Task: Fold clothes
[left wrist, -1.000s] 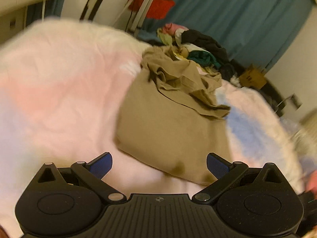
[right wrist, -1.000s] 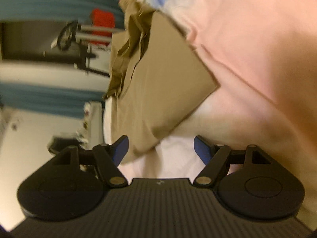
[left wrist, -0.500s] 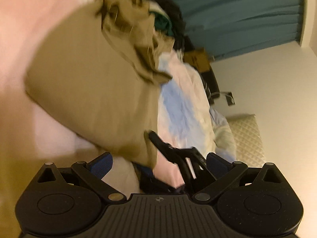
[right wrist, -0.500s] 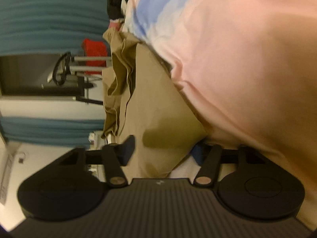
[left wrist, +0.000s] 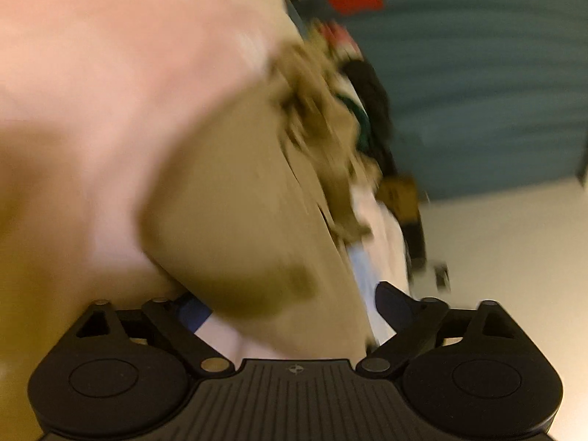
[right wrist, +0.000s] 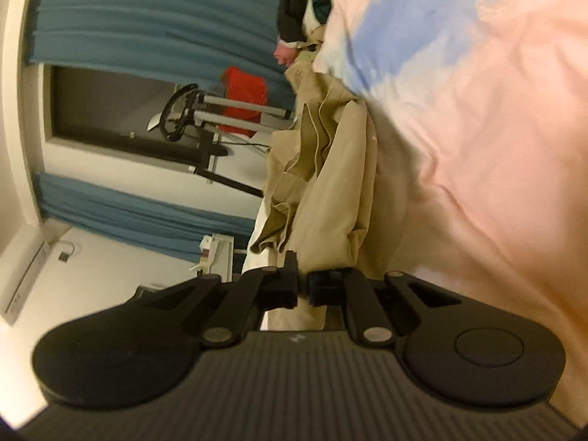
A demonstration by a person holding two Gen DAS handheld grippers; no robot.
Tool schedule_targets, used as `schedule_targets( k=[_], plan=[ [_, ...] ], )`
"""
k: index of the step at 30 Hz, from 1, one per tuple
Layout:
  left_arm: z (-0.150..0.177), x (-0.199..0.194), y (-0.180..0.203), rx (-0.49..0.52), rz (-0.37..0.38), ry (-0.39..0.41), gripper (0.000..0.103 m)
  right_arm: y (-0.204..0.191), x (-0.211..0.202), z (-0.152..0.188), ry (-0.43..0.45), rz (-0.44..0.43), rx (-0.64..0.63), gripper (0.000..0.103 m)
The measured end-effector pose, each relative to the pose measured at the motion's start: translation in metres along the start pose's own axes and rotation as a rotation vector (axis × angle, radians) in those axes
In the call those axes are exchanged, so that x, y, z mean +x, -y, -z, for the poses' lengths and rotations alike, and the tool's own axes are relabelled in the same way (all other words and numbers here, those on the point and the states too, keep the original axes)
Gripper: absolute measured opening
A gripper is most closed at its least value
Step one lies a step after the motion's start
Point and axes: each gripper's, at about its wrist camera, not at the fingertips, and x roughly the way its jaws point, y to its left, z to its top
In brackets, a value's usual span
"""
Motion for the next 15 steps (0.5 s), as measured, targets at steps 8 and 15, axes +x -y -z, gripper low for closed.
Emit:
schedule_targets(
  k=[8,15],
  plan=[
    [0.003,0.001,-0.007,0.030,-0.081,0.072,0.030,-0.009,0.001,0.011,0.021,0.050,-0.107,0.008],
    [0.015,-0.026,0.009,0.126,-0.073,0.139,0.012,-0.015,-0.017,0.021,0.036,0.106,-0.146,0.007]
  ],
)
